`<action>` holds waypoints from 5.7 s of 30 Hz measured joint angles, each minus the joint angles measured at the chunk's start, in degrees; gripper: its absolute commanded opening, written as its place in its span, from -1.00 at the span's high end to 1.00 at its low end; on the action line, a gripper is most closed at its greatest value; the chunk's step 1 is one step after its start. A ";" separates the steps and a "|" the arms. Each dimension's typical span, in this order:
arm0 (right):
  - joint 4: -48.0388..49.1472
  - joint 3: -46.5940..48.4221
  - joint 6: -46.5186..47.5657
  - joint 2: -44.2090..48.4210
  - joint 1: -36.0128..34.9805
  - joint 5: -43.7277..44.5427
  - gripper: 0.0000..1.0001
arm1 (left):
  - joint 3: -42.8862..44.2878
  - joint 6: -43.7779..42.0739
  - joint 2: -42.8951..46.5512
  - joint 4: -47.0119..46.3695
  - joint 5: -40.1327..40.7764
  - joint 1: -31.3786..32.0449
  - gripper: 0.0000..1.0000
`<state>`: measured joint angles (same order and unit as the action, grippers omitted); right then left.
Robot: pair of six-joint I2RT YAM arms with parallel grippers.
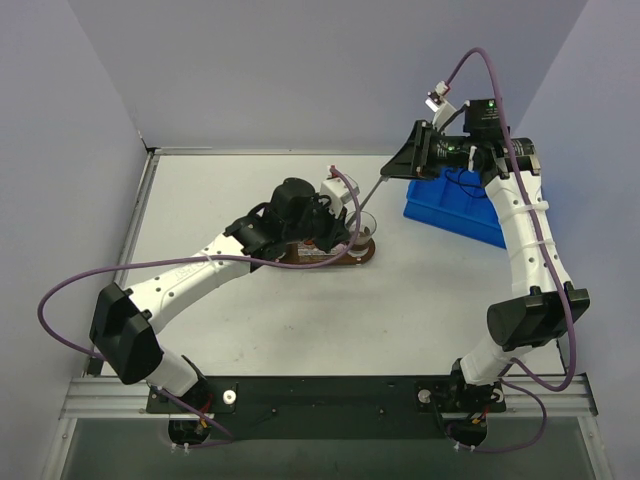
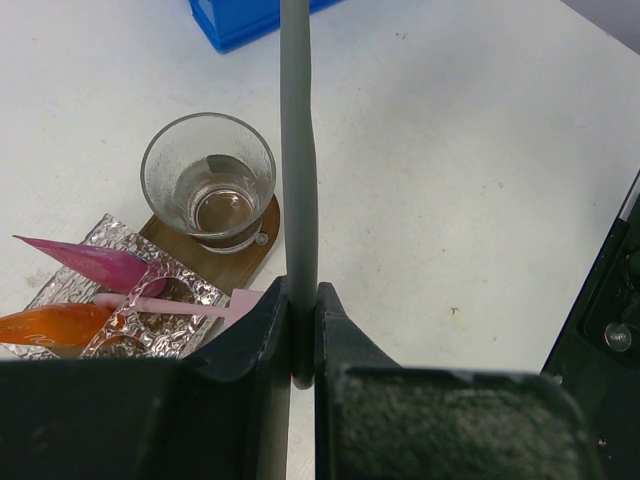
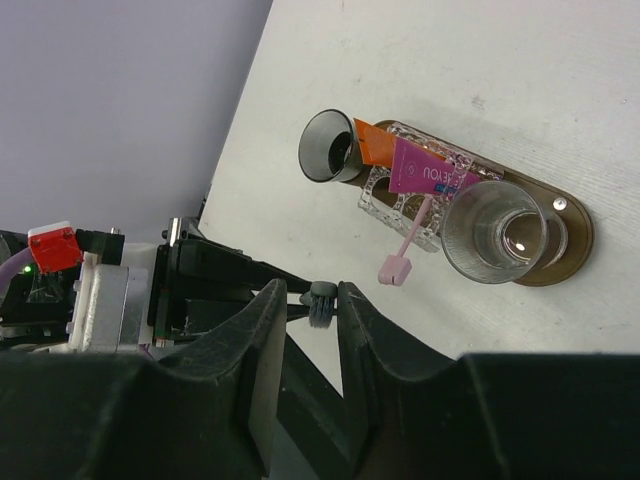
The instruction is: Prepare toiletry sets of a toothbrush and toothpaste on the tray
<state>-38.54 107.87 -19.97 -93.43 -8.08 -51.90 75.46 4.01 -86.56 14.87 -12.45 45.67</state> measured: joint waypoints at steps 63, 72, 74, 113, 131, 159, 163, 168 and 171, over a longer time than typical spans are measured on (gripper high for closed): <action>42.07 -37.07 54.21 12.28 -54.73 57.40 1.00 | -26.75 7.30 23.28 5.05 1.92 -34.69 -0.57; 43.98 -37.05 57.57 8.37 -54.99 60.96 1.00 | -26.84 7.30 23.52 4.94 1.05 -34.69 -0.57; 43.91 -37.05 57.64 8.00 -54.99 61.16 1.00 | -26.88 7.30 23.80 4.92 1.05 -34.69 -0.57; 48.28 -39.95 58.55 4.48 -54.47 61.53 1.00 | -26.91 7.30 24.11 4.59 0.02 -34.71 -0.57; 51.36 -42.60 62.97 2.97 -54.47 62.16 1.00 | -27.23 7.30 24.11 4.20 -0.50 -34.69 -0.57; 56.39 -45.55 61.13 0.83 -51.10 62.23 0.70 | -27.23 7.28 24.09 4.20 -0.96 -34.69 -0.57; 56.57 -45.64 60.65 0.83 -51.08 62.25 0.55 | -27.23 7.28 23.98 4.20 -0.96 -34.69 -0.57; 57.13 -46.23 60.43 0.83 -51.08 62.23 0.37 | -27.23 7.28 23.87 4.20 -0.94 -34.69 -0.57; 57.20 -46.58 60.28 0.83 -51.10 62.20 0.28 | -27.23 7.28 23.87 4.20 -0.96 -34.69 -0.57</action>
<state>18.65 61.30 40.32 -92.60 -59.18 10.31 48.23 11.29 -62.70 19.07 -13.41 10.98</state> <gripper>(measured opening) 0.319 0.787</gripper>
